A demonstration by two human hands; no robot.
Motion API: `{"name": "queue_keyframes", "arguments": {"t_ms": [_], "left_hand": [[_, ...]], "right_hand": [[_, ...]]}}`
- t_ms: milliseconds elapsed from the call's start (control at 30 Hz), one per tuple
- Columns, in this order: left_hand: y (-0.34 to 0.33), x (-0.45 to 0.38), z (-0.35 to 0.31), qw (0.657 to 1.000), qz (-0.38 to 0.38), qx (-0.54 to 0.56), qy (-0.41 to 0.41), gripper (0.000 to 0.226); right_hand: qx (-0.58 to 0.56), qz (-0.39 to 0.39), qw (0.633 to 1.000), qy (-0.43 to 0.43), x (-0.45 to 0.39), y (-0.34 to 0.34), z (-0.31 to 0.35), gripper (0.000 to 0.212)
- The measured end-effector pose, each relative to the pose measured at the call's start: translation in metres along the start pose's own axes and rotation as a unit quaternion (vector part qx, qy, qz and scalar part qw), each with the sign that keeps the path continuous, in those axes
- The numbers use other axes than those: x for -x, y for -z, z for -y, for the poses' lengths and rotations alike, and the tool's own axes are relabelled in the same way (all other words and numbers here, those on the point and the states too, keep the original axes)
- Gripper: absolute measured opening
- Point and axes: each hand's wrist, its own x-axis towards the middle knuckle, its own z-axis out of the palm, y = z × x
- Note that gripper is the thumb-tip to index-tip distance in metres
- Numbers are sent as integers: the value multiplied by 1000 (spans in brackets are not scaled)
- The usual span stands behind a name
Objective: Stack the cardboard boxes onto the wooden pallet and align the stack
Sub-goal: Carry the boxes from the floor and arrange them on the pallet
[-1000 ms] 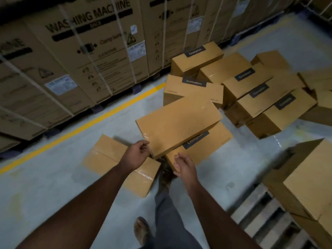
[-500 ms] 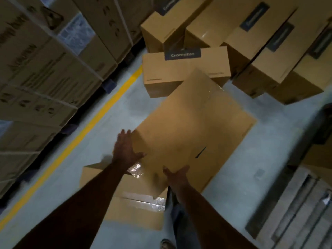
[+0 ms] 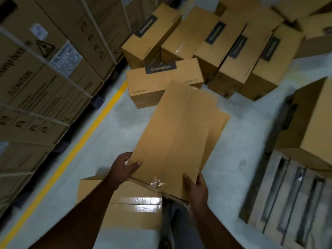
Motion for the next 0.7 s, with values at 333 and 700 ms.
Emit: {"name": "queue_keyframes", "arguments": {"t_ms": [333, 700], "left_hand": [[-72, 211, -13, 988, 95, 121, -8, 32], [-216, 336, -78, 974, 219, -41, -32, 79]], "right_hand": [[0, -29, 991, 131, 149, 173, -26, 51], [-98, -75, 981, 152, 252, 381, -81, 56]]}}
